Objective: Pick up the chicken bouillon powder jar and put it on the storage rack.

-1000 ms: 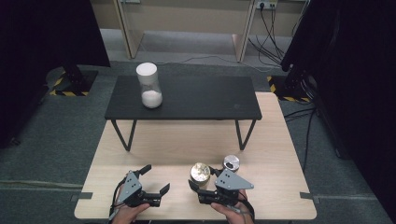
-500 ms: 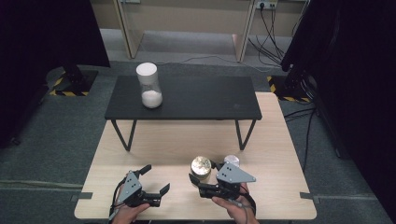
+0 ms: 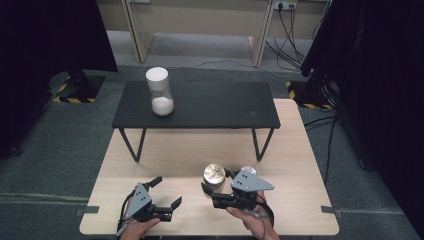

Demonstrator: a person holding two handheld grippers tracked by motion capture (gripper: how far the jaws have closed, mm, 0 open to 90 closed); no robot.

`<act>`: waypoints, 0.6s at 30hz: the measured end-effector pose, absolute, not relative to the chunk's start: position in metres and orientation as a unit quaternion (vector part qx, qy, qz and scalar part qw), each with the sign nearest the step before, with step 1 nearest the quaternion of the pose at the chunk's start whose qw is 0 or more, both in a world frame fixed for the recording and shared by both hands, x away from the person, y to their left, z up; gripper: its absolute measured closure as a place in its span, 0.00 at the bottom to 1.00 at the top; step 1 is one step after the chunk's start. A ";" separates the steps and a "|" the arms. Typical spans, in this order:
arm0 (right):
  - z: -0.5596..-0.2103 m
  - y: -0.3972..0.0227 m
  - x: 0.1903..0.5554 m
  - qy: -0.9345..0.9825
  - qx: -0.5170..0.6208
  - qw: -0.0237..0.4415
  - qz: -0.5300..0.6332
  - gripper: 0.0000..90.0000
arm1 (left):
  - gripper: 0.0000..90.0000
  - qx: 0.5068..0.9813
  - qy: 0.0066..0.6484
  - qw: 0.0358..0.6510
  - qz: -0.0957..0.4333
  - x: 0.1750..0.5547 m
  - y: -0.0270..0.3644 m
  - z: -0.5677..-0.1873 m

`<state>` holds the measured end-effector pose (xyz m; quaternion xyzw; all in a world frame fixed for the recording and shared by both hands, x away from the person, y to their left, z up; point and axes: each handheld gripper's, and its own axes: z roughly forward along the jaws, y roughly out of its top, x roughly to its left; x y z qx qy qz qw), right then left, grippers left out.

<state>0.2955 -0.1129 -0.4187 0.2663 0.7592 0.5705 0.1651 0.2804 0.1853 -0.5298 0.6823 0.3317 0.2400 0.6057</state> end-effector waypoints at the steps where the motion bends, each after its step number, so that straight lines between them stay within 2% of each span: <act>1: -0.418 -0.113 0.296 0.759 0.266 0.163 0.571 0.34 | 0.01 0.682 0.332 0.606 0.240 0.280 0.185 -0.530; 18: -0.403 -0.106 0.306 0.762 0.262 0.150 0.573 0.34 | 0.01 0.682 0.332 0.606 0.240 0.280 0.185 -0.530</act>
